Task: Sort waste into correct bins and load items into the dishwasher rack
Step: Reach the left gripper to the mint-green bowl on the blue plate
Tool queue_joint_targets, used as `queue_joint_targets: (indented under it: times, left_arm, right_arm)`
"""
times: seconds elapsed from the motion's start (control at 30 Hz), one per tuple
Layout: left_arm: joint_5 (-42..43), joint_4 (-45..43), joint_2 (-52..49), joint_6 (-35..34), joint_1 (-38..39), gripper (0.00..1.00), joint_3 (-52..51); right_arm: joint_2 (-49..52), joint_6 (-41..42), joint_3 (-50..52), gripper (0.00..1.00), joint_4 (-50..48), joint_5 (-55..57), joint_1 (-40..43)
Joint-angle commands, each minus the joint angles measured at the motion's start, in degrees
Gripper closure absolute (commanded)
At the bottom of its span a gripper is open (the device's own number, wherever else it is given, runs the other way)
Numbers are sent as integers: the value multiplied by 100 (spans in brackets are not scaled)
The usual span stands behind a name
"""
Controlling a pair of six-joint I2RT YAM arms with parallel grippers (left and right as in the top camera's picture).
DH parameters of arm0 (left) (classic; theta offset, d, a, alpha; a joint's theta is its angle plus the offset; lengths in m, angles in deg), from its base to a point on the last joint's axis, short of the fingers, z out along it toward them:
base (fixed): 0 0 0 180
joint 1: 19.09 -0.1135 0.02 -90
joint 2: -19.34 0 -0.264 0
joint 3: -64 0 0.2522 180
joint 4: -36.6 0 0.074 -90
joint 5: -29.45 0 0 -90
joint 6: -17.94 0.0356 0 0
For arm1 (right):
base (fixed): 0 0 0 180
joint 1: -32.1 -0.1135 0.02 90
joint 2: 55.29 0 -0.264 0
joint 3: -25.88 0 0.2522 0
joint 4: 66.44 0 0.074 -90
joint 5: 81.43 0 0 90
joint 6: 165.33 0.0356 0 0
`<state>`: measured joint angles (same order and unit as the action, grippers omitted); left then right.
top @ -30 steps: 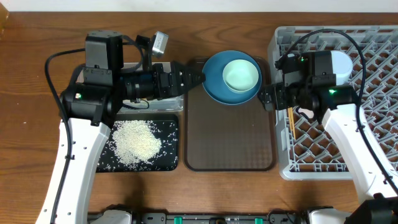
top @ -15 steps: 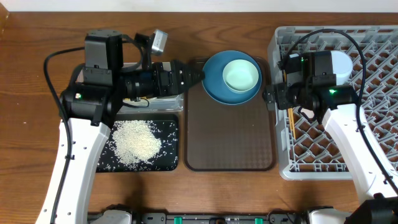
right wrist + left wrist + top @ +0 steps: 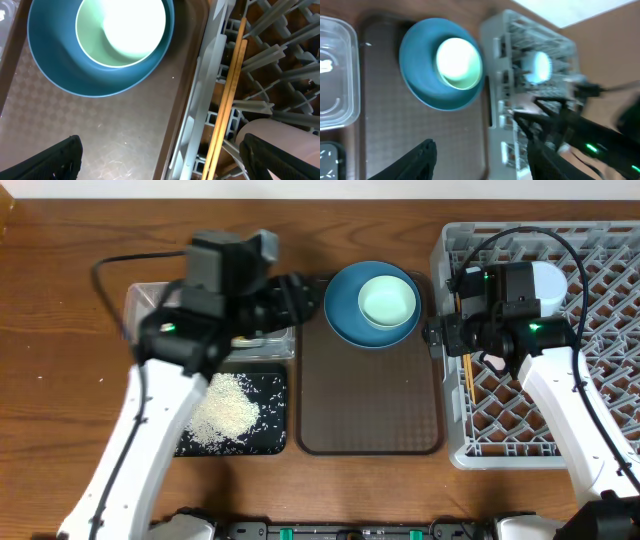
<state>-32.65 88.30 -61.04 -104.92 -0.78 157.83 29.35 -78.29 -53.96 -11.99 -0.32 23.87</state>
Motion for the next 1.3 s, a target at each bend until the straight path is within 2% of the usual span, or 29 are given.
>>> queue_joint_targets:
  times: [0.0,0.03,0.07,0.1,0.17,0.2,0.43,0.6,1.1,1.27]
  left_arm:
    - [-1294,-219,-417,-262,501,39,2]
    - [-1513,-310,-560,-264,640,38,2]
    - [-1714,-387,-693,-271,743,26,2]
    - [-1895,-479,-824,-328,837,20,2]
    - [-2092,-739,-1115,-391,977,17,2]
    - [-2094,-894,-1274,-389,1029,17,2]
    - [-2090,-1624,-2240,-446,1169,40,2]
    - [-2090,-1991,-2796,-844,1224,40,2]
    - [-2111,-2955,-3709,-841,1523,44,2]
    - [-2271,-2988,-3810,-839,1521,50,2]
  right_arm:
    - [2,76,26,1,0,55,7]
    - [2,76,26,1,0,55,7]
    - [2,76,26,1,2,52,7]
    - [2,76,26,1,2,52,7]
    - [2,79,26,1,0,52,7]
    - [2,79,26,1,2,52,7]
    - [2,76,26,1,0,52,7]
    - [2,79,26,1,0,52,7]
    - [2,76,26,1,0,52,4]
    - [2,76,26,1,2,52,7]
